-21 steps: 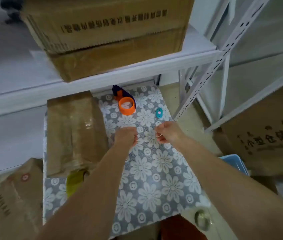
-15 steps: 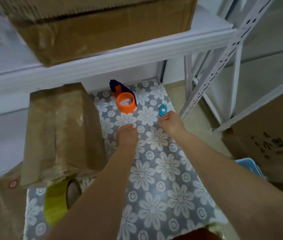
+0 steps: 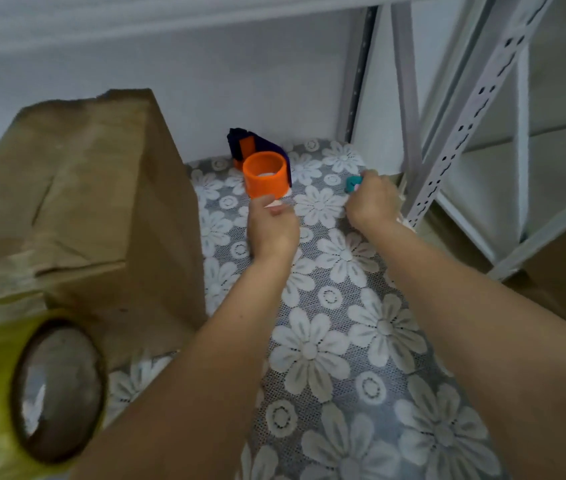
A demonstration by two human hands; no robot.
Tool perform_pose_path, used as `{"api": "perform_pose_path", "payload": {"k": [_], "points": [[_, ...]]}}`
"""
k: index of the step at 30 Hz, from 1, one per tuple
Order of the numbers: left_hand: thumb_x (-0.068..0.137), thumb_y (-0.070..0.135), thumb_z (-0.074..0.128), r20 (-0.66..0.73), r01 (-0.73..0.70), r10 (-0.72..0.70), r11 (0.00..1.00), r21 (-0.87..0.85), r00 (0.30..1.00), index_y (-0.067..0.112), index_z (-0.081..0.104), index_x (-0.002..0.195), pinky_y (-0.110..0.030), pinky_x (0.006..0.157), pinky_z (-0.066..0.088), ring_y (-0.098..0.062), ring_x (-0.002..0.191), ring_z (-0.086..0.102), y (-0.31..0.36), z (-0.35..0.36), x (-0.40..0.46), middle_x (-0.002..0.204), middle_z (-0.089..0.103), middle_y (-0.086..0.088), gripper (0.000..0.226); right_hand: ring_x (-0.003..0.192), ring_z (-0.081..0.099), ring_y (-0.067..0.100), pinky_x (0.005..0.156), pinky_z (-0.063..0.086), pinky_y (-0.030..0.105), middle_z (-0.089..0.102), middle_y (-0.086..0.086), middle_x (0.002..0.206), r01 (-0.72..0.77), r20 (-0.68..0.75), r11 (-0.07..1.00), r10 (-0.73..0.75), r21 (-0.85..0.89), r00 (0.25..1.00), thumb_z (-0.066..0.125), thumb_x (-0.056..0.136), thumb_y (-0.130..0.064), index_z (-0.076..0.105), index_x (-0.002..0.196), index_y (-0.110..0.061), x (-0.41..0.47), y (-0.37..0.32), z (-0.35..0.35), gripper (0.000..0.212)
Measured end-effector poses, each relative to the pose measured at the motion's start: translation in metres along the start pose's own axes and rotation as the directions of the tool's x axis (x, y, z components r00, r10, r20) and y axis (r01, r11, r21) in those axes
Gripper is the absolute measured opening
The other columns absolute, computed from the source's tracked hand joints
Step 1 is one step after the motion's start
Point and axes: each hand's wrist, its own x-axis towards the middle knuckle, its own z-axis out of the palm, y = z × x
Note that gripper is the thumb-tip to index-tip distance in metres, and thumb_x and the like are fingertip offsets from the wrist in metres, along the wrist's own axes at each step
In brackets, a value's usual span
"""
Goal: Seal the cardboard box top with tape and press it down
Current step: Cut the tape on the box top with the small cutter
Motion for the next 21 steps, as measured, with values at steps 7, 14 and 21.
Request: {"api": "perform_pose_path", "payload": {"k": [7,14,21], "points": [[0.085,0.015,0.05,0.1,-0.117,0.112,0.992,0.041,0.989,0.021,0.047,0.126,-0.036,0.074,0.052,-0.027,0.091,0.064,-0.021,-0.034,-0.044,0.11,0.063,-0.008,0.042,0.081,0.059,0.027,0.067,0.045,0.037,0.062,0.015,0.099,-0.004,0.105,0.881,-0.052,0.473,0.993,0.047,0.095,-0.008,0.058,0.111,0.002,-0.055,-0.01,-0.014,0.022],[0.089,0.013,0.057,0.369,-0.322,0.256,0.938,0.13,0.893,0.016,0.059,0.109,-0.038,0.082,0.057,-0.021,0.089,0.068,-0.015,-0.094,-0.132,0.094,0.066,-0.001,0.02,0.071,0.064,0.023,0.062,0.056,0.028,0.066,0.012,0.088,-0.24,0.331,0.473,-0.118,0.848,0.936,0.041,0.099,-0.004,0.044,0.133,-0.001,-0.154,-0.032,-0.055,0.034],[0.088,0.012,0.058,0.336,-0.679,0.619,0.727,0.096,0.71,0.019,0.066,0.103,-0.03,0.078,0.055,-0.017,0.083,0.068,0.001,-0.174,-0.21,0.094,0.07,-0.001,0.018,0.082,0.067,0.028,0.069,0.058,0.034,0.065,0.018,0.101,-0.136,0.254,0.467,-0.2,0.874,0.946,0.049,0.093,0.003,0.059,0.112,0.001,-0.23,-0.054,-0.08,0.021]]}}
